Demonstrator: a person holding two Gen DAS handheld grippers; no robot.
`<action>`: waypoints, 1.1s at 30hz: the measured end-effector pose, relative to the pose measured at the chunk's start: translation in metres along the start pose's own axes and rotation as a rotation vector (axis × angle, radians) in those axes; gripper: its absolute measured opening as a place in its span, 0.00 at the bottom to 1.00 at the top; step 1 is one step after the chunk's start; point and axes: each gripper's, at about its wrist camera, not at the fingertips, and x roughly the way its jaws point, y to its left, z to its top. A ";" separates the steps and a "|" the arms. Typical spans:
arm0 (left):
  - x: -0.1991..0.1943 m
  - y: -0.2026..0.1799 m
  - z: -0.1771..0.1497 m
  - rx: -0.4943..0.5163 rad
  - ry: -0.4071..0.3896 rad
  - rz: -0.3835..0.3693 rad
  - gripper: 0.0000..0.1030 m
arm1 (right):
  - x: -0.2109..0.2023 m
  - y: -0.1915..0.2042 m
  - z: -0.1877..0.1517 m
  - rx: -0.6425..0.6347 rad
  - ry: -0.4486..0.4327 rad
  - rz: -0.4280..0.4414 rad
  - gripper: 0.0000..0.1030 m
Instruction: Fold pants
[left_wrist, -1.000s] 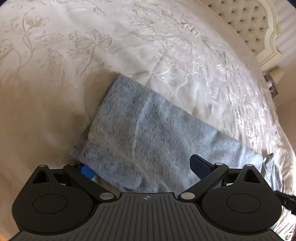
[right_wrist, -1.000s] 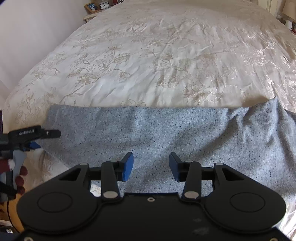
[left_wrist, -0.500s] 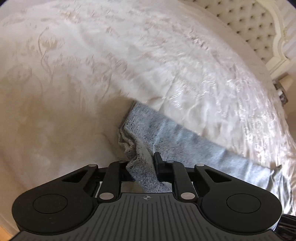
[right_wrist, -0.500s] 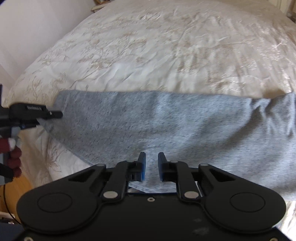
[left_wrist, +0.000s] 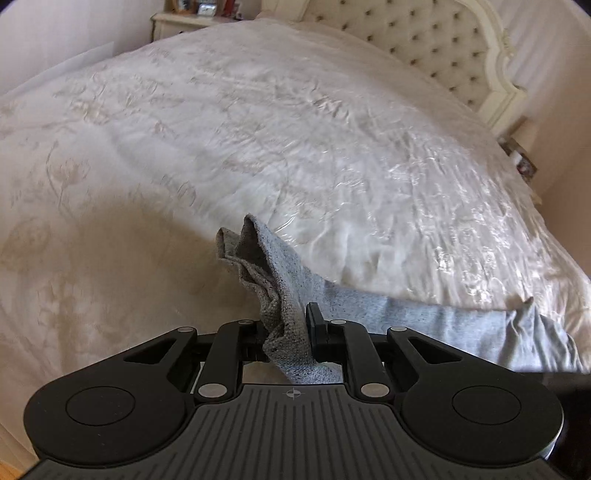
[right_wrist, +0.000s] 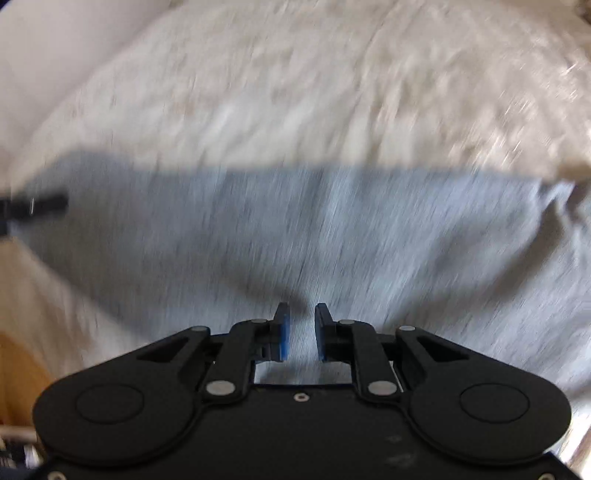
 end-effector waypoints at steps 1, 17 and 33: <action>-0.001 -0.002 0.001 0.008 -0.004 -0.002 0.15 | 0.002 -0.002 0.008 0.008 -0.011 -0.007 0.11; -0.042 -0.070 0.006 0.114 -0.113 -0.017 0.15 | 0.043 -0.039 0.057 0.020 0.003 0.033 0.14; 0.002 -0.217 -0.034 0.217 0.010 -0.102 0.22 | -0.049 -0.171 -0.016 0.154 0.004 0.141 0.27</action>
